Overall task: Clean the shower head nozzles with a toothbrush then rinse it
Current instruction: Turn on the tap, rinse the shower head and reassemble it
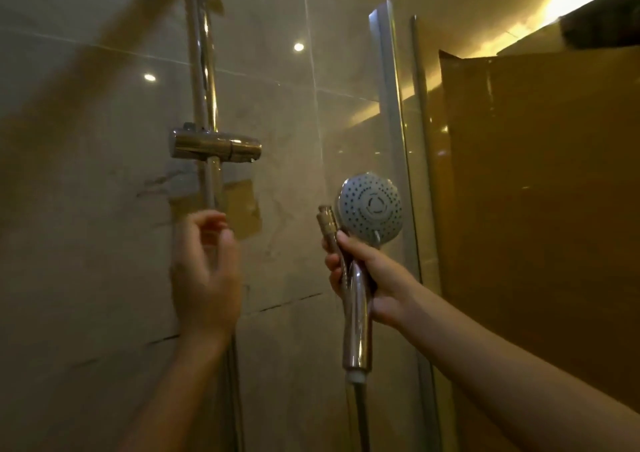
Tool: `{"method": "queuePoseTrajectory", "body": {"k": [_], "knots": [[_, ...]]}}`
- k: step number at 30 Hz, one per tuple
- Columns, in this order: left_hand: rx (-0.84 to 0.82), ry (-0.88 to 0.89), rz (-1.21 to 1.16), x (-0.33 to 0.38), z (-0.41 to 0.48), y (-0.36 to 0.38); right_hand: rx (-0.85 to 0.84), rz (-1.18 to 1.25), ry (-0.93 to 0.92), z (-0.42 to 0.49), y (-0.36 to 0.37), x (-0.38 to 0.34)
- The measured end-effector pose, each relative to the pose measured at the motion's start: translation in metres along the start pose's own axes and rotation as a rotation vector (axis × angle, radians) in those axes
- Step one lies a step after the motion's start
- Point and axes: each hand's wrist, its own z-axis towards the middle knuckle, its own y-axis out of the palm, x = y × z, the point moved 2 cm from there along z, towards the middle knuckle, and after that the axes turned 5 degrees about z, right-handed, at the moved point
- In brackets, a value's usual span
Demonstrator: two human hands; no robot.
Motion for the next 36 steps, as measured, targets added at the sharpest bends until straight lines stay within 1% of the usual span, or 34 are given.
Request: {"method": "queuePoseTrajectory", "body": {"k": [1,4,5,6,8,12,15,19,22,23,24,26,28,31,32,34,36], "knots": [[-0.093,-0.047,-0.065,0.005,-0.029,0.013,0.034,-0.008,0.022,-0.011,-0.01,0.011],[-0.454,-0.34,-0.272,0.008,-0.109,0.054,0.128,0.033,0.109,-0.043,-0.043,0.048],[-0.551,-0.437,-0.355,0.007,-0.131,0.063,0.153,0.046,0.138,-0.054,-0.056,0.06],[-0.616,-0.521,-0.417,0.006,-0.152,0.069,0.186,0.043,0.163,-0.064,-0.068,0.073],[-0.679,-0.624,-0.453,0.001,-0.19,0.074,0.265,0.02,0.207,-0.083,-0.096,0.097],[-0.726,-0.75,-0.424,-0.018,-0.266,0.074,0.372,0.033,0.27,-0.121,-0.146,0.147],[-0.688,-0.848,-0.392,-0.038,-0.321,0.071,0.408,0.084,0.305,-0.15,-0.18,0.191],[-0.573,-1.1,-0.409,-0.057,-0.391,0.046,0.443,0.09,0.382,-0.182,-0.214,0.243],[-0.487,-1.254,-0.45,-0.074,-0.42,0.016,0.499,0.018,0.434,-0.2,-0.235,0.273],[-0.502,-1.297,-0.456,-0.08,-0.425,0.005,0.534,0.002,0.46,-0.204,-0.242,0.281],[-0.55,-1.338,-0.436,-0.085,-0.429,-0.006,0.568,0.01,0.487,-0.208,-0.248,0.288],[-0.685,-1.383,-0.319,-0.094,-0.434,-0.027,0.626,0.068,0.537,-0.212,-0.257,0.298],[-0.782,-1.414,-0.175,-0.105,-0.434,-0.047,0.663,0.095,0.573,-0.212,-0.26,0.302],[-0.86,-1.465,0.058,-0.119,-0.425,-0.067,0.645,0.017,0.587,-0.203,-0.263,0.305],[-0.879,-1.454,0.13,-0.124,-0.42,-0.071,0.636,-0.016,0.588,-0.2,-0.263,0.305],[-0.9,-1.343,0.256,-0.132,-0.409,-0.074,0.622,-0.078,0.598,-0.195,-0.263,0.306],[-0.866,-1.197,0.362,-0.14,-0.397,-0.072,0.615,-0.136,0.62,-0.192,-0.265,0.307]]}}
